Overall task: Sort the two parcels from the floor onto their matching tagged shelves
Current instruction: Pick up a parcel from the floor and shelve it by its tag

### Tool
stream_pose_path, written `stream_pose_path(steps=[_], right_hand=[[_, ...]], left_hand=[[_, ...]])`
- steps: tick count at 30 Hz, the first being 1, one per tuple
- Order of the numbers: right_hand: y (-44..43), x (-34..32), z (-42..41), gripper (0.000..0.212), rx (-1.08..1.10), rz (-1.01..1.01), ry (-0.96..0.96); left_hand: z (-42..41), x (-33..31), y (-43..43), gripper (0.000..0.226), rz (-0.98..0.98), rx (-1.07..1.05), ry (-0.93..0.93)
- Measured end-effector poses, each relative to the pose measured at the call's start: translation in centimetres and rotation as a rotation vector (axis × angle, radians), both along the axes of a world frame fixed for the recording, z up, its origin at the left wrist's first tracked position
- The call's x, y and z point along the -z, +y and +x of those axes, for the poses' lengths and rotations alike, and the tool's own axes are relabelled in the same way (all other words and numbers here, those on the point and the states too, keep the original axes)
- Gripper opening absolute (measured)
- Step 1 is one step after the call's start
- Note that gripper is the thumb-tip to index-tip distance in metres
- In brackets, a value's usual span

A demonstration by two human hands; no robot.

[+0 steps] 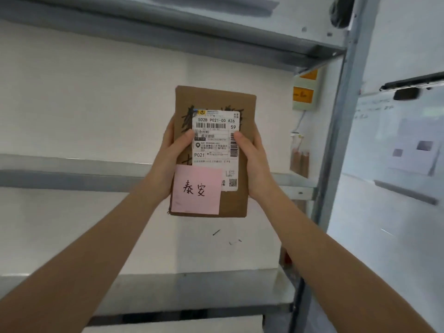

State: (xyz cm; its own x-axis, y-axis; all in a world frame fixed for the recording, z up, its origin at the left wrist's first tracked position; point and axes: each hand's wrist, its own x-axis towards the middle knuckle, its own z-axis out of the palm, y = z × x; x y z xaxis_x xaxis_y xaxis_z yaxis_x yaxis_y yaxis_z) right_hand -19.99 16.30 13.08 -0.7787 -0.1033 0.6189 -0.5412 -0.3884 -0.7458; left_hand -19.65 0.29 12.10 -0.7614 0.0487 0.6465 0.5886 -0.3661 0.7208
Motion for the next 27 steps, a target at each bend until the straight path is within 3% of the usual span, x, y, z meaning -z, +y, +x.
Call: stream_pose_path(steps=[14,27], right_hand=[[-37.9,0.1,6.9,0.055,-0.516,0.018,-0.014],[-61.4,2.4,13.5,0.055,-0.775,0.060,-0.059]], left_hand=[[14.8,-0.1,-35.6,0.059,-0.010,-0.511,0.001],[24.8,2.5,-56.6,0.062,0.036,-0.761,-0.075]])
